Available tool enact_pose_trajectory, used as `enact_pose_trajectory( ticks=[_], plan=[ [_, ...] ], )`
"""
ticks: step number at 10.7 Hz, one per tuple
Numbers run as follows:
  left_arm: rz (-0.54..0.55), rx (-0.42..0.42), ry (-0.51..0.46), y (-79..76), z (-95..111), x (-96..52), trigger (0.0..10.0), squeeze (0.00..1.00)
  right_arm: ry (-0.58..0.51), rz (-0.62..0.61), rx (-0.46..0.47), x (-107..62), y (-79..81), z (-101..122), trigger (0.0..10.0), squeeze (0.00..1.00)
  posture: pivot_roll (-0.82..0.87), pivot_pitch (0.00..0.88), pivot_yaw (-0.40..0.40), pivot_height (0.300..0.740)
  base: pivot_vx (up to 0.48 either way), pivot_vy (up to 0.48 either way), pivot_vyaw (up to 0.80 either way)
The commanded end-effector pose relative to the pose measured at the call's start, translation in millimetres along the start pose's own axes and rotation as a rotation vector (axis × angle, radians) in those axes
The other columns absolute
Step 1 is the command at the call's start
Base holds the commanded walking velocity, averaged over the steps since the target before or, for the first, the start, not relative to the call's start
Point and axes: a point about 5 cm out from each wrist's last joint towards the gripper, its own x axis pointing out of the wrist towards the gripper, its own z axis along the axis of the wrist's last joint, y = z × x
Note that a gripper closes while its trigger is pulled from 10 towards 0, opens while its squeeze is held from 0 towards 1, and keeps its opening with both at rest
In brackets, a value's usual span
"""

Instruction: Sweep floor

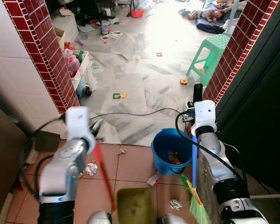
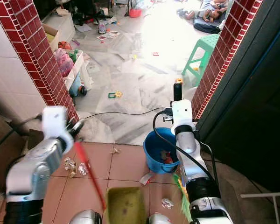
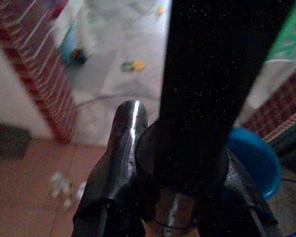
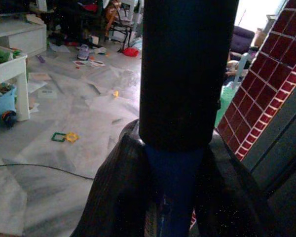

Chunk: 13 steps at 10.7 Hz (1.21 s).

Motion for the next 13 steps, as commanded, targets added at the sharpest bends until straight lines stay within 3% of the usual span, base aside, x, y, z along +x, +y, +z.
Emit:
enact_pose_trajectory(
  ticks=[1,3,4,5,6,8,9,13],
  plan=[
    [-0.038,-0.003,-0.062,-2.9,14.5,0.9,10.0,0.00,-0.021,-0.002,-0.017,3.4,-4.6,4.5,10.0,0.00,-0.01,0.000,-0.017,0.740,0.000,0.000,0.00],
    [0.011,0.051,-0.188,-0.6,29.7,2.1,10.0,0.00,-0.023,0.001,-0.016,3.5,-4.9,4.8,10.0,0.00,0.00,0.000,-0.026,0.740,0.000,0.000,0.00],
    [0.003,0.095,-0.277,4.8,34.9,2.2,10.0,0.00,-0.028,0.014,-0.014,6.5,-3.7,7.7,10.0,0.00,0.00,0.000,-0.030,0.740,0.000,0.000,0.00],
    [0.075,0.138,-0.326,13.0,36.8,4.6,10.0,0.00,-0.050,0.002,-0.037,10.0,-7.5,13.0,10.0,0.00,-0.01,0.000,-0.031,0.740,0.000,0.000,0.00],
    [0.081,0.169,-0.356,18.8,34.9,6.0,10.0,0.00,-0.049,0.001,-0.031,8.9,-9.2,13.4,10.0,0.00,-0.02,0.000,-0.030,0.740,0.000,0.000,0.00],
    [0.086,0.169,-0.337,21.1,15.7,9.7,10.0,0.00,-0.046,0.003,-0.019,-1.7,-8.8,6.7,10.0,0.00,-0.02,0.000,-0.042,0.740,0.000,0.000,0.00],
    [0.068,0.128,-0.344,17.7,12.0,10.9,10.0,0.00,-0.050,-0.006,-0.011,-3.2,-10.0,4.9,10.0,0.00,-0.02,0.000,-0.039,0.740,0.000,0.000,0.00],
    [0.036,0.102,-0.357,16.5,4.9,13.7,10.0,0.00,-0.044,-0.017,0.032,-1.1,-3.6,3.8,10.0,0.00,-0.01,0.000,-0.056,0.740,0.000,0.000,-0.20]
  ],
)
